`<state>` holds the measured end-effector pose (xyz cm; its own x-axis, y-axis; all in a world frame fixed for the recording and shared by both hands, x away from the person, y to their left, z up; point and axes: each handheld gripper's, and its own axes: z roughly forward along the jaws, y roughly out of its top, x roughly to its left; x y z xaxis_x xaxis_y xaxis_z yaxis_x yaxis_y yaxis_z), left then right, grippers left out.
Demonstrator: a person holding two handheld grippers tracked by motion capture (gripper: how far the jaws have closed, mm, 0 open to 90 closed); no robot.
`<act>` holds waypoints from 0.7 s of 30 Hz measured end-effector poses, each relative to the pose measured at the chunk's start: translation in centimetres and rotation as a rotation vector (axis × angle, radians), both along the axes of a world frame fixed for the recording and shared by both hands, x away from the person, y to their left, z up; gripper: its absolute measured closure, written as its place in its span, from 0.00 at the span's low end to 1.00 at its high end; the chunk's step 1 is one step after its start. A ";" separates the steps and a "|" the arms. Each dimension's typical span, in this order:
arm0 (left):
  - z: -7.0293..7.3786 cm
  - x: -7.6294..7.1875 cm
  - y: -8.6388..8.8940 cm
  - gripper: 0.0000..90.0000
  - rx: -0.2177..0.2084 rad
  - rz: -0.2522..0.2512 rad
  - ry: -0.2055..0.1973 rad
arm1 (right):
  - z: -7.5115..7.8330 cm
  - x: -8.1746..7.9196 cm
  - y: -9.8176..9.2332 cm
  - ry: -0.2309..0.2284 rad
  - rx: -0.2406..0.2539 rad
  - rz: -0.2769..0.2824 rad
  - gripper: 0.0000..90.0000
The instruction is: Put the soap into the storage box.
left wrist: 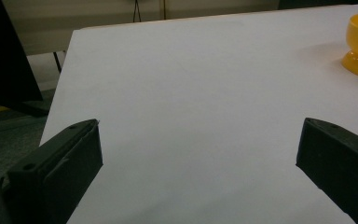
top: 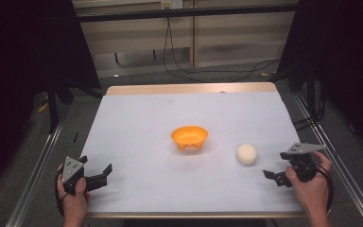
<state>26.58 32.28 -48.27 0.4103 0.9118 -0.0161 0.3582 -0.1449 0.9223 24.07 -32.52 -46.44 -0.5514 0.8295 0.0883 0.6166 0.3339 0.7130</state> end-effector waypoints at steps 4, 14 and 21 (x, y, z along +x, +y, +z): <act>0.0 0.0 0.0 0.00 0.000 -0.001 0.001 | 0.2 0.7 0.4 0.006 -0.021 0.004 0.00; 0.0 0.0 0.1 0.00 0.006 -0.007 -0.002 | 0.9 2.1 1.3 0.029 -0.041 0.023 0.00; 0.0 0.0 0.0 0.00 -0.001 -0.003 0.000 | 0.9 3.3 2.3 0.038 -0.047 0.053 0.00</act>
<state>26.58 32.30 -48.27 0.4127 0.9107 -0.0172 0.3577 -0.1447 0.9225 27.41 -30.24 -45.49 -0.5919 0.8028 0.0718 0.6234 0.3996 0.6721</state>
